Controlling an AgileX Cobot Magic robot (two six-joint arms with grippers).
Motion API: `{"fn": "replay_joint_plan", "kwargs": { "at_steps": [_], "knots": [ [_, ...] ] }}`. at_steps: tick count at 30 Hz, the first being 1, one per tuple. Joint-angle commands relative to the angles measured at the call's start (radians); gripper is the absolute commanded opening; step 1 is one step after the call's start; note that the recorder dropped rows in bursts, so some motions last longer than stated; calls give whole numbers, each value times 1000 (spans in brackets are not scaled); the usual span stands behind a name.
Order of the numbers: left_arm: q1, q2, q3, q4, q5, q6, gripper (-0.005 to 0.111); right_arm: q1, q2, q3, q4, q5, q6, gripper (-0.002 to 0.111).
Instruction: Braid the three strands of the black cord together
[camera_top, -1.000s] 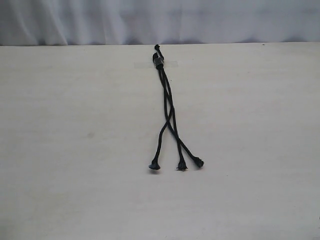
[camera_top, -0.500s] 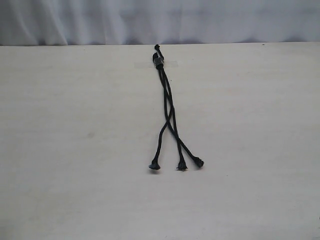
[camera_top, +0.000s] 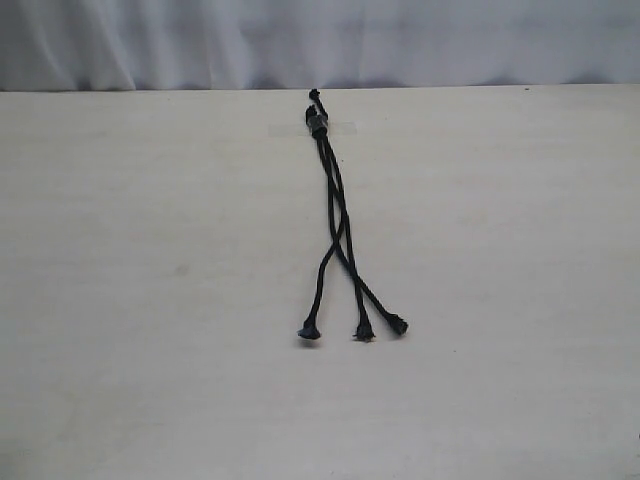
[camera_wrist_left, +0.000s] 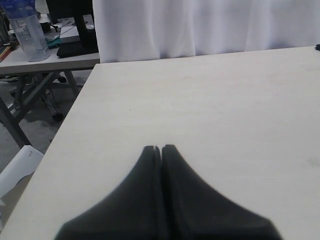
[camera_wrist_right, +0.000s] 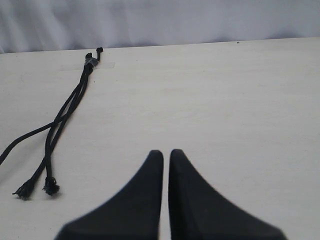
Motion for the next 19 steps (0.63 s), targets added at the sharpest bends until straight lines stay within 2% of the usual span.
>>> {"fn": "replay_joint_plan", "kwargs": {
  "at_steps": [1,19],
  "knots": [
    [2,-3,3,2,-11,-1,0,5,-5,3,-12,-14,-6,4],
    [2,-3,3,2,0,-1,0,5,-5,3,-12,-14,-6,4]
  ]
}}
